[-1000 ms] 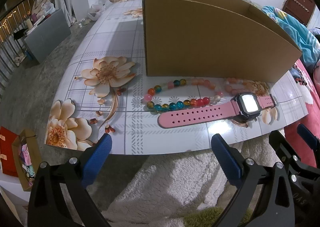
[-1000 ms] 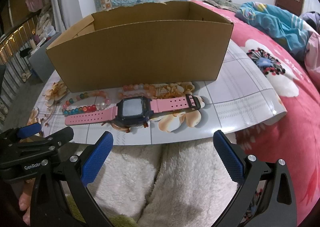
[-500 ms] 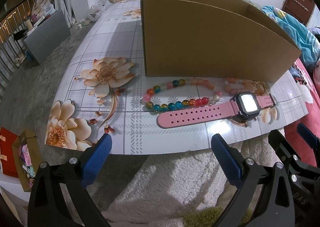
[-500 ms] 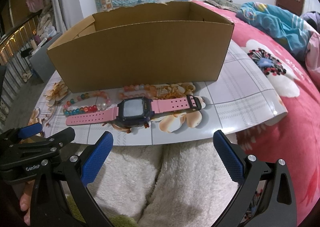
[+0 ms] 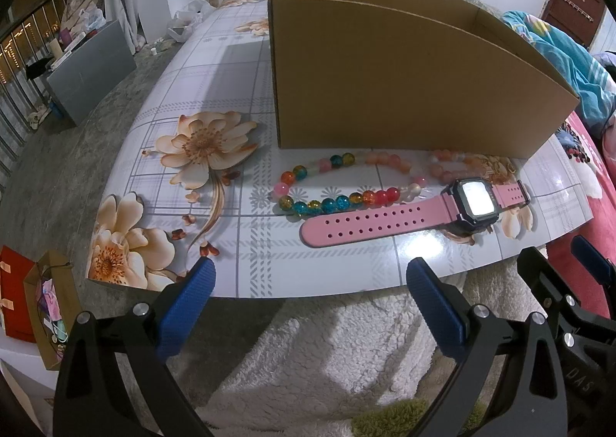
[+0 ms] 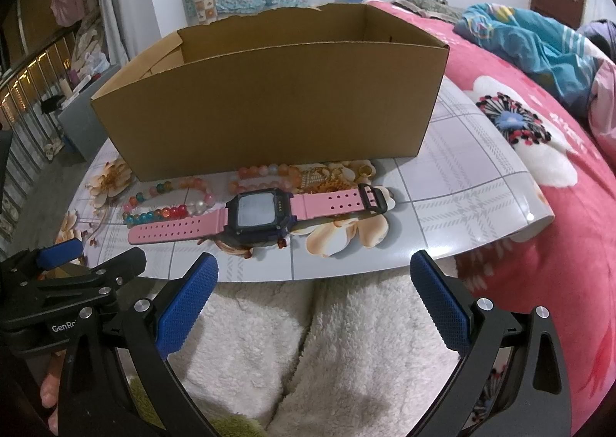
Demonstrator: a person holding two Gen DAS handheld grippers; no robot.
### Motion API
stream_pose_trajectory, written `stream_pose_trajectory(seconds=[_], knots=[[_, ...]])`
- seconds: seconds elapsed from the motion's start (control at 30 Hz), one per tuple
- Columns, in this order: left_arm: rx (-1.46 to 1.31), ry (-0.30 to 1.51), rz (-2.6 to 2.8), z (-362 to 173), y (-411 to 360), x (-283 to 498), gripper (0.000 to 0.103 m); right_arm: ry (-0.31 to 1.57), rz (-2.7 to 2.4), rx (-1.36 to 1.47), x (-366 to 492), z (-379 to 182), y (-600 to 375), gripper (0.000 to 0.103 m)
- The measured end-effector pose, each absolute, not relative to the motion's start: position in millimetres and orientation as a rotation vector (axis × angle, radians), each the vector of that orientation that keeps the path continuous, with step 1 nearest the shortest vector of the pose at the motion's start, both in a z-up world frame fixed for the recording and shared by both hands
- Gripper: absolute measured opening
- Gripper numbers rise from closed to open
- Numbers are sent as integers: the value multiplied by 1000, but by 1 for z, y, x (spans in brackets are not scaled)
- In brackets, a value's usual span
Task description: Organize jewelry
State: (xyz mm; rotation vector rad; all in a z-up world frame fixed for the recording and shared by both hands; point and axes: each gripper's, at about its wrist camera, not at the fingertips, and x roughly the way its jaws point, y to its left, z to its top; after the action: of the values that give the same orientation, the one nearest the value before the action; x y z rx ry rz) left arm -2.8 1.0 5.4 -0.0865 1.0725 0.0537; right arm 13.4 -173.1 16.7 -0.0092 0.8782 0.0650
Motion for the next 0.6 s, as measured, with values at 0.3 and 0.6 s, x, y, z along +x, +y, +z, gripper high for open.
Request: stream_pose_trajectory(seconds=[0.3,0.6], knots=[[-87,1073,53,5,1,-3,97,878,66,-8,14,17,-173,96],[-86,1074,55,6,-1,-1,97,879,66,-5,14,17,-174,96]])
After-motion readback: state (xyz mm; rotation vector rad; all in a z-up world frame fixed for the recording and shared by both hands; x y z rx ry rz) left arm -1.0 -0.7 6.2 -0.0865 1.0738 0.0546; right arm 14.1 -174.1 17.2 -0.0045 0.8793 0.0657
